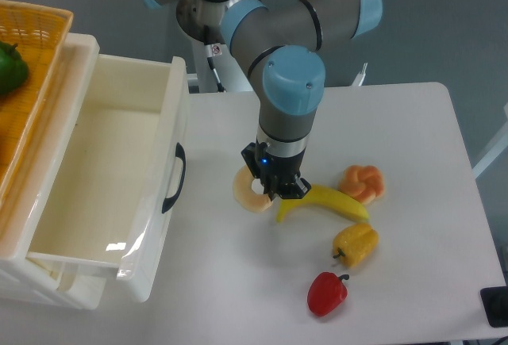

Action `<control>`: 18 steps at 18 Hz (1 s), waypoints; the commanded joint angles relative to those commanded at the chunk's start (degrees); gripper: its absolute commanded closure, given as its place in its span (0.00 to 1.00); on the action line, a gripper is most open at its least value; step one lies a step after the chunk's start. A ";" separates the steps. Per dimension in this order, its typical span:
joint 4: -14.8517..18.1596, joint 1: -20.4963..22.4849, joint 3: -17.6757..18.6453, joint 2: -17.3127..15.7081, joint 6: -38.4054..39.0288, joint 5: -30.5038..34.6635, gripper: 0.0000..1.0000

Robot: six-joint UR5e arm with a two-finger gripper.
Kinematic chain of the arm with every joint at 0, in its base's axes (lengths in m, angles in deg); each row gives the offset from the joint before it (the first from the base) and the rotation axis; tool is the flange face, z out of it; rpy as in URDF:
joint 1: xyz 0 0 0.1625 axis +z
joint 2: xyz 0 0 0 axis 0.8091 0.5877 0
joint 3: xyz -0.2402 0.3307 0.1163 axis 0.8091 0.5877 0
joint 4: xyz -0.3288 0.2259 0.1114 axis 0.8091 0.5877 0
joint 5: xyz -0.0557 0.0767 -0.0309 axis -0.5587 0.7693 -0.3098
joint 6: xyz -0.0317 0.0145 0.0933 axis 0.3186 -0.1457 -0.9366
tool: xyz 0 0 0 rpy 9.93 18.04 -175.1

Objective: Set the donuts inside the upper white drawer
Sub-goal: 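Lower the gripper onto the glazed ring donut and close it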

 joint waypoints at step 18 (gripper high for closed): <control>3.51 -0.52 0.35 -3.87 7.72 -7.56 0.96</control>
